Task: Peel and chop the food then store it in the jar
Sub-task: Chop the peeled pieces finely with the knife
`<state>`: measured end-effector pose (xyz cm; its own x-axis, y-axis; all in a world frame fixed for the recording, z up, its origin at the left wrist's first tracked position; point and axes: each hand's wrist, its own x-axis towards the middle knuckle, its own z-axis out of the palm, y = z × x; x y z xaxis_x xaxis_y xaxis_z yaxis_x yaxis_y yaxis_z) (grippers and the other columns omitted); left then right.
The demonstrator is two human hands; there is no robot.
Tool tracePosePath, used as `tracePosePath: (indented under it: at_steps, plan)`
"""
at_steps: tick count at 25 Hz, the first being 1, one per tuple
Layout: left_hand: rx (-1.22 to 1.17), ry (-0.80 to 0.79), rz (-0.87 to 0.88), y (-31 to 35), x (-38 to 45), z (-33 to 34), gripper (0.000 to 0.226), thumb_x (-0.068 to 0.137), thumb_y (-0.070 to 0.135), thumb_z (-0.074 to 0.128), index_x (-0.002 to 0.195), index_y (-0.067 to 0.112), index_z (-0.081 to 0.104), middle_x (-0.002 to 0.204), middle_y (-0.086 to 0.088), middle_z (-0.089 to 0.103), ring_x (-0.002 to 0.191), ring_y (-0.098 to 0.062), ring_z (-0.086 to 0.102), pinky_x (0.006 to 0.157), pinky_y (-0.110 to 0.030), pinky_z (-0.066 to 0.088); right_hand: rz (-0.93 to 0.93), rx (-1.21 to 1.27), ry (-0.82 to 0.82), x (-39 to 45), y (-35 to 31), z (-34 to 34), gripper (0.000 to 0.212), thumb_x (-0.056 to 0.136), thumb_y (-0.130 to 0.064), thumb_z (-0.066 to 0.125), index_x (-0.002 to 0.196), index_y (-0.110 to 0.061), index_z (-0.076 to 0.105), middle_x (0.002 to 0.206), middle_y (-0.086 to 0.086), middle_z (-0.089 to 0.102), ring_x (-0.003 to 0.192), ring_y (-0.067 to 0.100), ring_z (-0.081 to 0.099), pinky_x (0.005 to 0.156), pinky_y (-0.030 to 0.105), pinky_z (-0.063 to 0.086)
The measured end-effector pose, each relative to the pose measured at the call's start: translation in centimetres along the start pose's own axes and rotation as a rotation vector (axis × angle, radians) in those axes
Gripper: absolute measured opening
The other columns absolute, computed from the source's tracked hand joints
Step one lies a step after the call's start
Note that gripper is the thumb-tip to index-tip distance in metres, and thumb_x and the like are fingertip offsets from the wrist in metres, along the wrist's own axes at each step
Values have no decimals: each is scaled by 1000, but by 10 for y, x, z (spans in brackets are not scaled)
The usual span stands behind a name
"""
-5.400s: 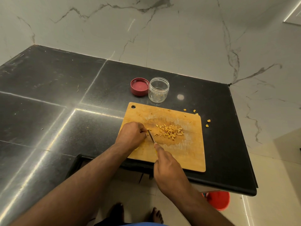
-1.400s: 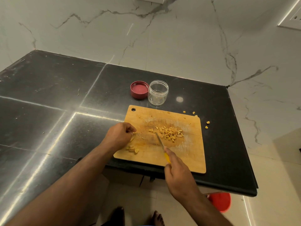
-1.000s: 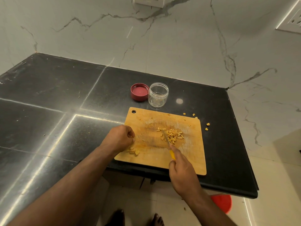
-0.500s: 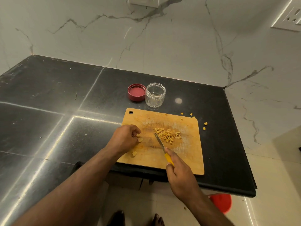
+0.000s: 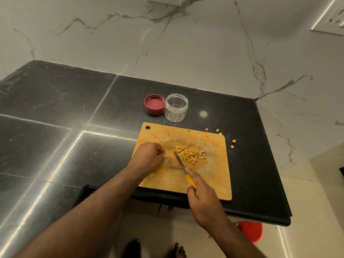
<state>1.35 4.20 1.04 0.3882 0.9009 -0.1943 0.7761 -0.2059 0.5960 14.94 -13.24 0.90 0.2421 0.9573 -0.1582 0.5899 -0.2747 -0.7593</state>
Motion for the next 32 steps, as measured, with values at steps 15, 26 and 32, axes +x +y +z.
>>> tracePosePath:
  at_steps: [15,26,32]
  plan:
    - [38,72,5,4,-2,9,14,92,26,67,101,21,76,92,6,60,75,-9,53,53,-17,33,-63,-250,-80,13,-24,12,53,104,-21,34,155,-26,23,146,0,44,127,13,45,105,27,39]
    - [12,63,-5,0,-2,11,16,92,27,68,105,21,75,104,3,68,89,-11,60,66,-21,43,-37,-197,-57,-14,-23,3,53,104,-24,34,155,-28,21,142,-7,45,112,0,43,96,15,37]
    - [-19,64,-9,-4,-2,12,12,91,24,69,100,22,76,96,7,71,81,-7,60,58,-16,40,-76,-206,-59,4,-27,10,53,103,-21,35,155,-25,24,151,-3,41,135,8,39,110,23,35]
